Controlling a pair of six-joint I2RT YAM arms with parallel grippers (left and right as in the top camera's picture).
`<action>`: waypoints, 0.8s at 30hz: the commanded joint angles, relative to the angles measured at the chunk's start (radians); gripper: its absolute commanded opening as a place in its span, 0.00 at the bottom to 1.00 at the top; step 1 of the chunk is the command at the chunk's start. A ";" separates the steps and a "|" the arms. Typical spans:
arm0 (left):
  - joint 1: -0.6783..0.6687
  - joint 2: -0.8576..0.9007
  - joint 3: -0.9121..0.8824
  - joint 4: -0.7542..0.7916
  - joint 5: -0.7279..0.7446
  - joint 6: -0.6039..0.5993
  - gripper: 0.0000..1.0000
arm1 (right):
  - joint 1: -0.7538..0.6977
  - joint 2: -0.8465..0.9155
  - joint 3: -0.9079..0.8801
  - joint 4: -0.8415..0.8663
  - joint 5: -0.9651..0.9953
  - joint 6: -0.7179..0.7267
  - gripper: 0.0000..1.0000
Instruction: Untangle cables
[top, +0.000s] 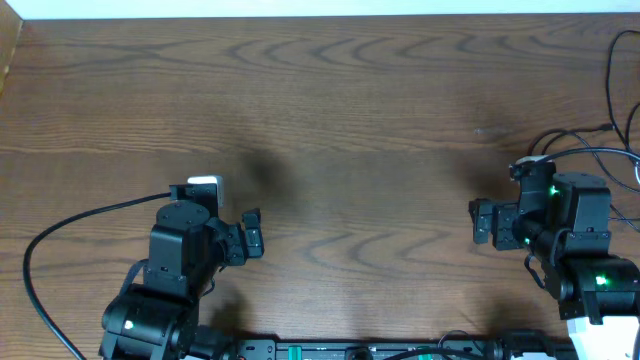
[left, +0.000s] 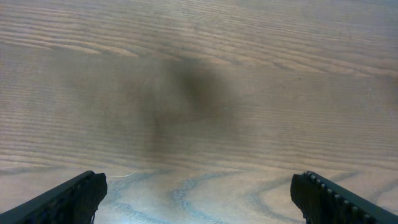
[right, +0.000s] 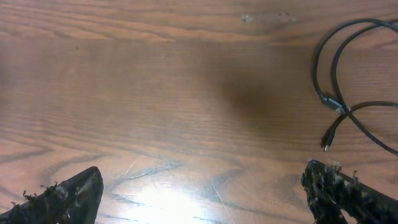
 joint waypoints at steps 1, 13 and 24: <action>-0.002 -0.001 -0.006 0.000 -0.020 0.009 1.00 | 0.004 0.001 -0.010 -0.002 0.008 0.010 0.99; -0.002 -0.001 -0.006 0.000 -0.020 0.009 1.00 | -0.012 -0.198 -0.021 0.098 0.056 -0.045 0.99; -0.002 -0.001 -0.006 0.000 -0.020 0.009 1.00 | -0.012 -0.605 -0.217 0.364 0.064 -0.123 0.99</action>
